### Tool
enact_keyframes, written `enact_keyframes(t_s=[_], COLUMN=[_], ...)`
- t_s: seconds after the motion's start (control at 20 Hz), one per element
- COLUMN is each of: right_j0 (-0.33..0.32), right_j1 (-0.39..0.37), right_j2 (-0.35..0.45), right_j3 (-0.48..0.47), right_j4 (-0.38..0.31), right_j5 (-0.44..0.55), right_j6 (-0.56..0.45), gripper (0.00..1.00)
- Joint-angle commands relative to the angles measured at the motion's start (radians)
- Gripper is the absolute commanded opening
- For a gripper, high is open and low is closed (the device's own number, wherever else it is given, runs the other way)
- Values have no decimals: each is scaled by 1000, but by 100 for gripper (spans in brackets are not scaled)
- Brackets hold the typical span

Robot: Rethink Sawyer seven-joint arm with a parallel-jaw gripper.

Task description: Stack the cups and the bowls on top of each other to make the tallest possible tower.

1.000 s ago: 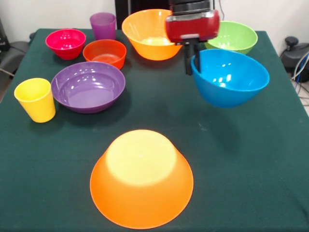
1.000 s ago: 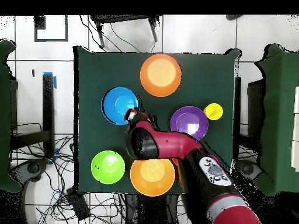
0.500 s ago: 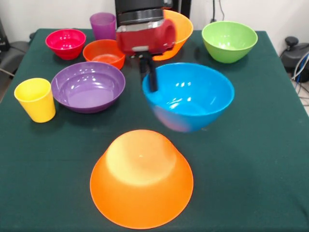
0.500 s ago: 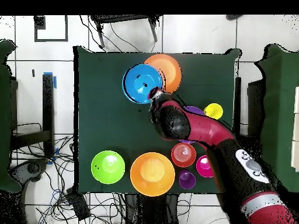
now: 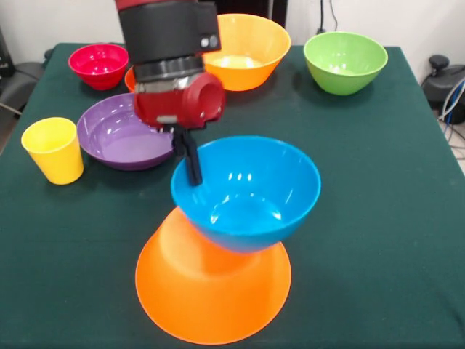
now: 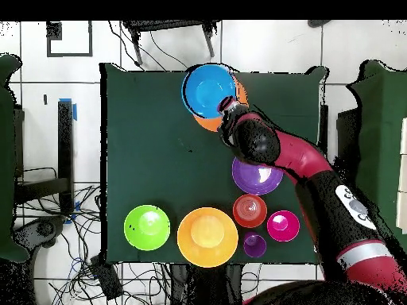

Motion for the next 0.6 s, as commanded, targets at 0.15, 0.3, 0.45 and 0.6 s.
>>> enact_keyframes(t_s=[0.15,0.3,0.45,0.6], right_j0=[-4,-20,-40,-54], right_j1=[149,165,169,158], right_j2=[87,95,105,106], right_j3=[-181,-197,-207,-206], right_j4=[-13,-22,-24,-26], right_j5=[137,158,198,267], right_j6=[-82,-99,-119,-145], gripper=[0,0,0,0])
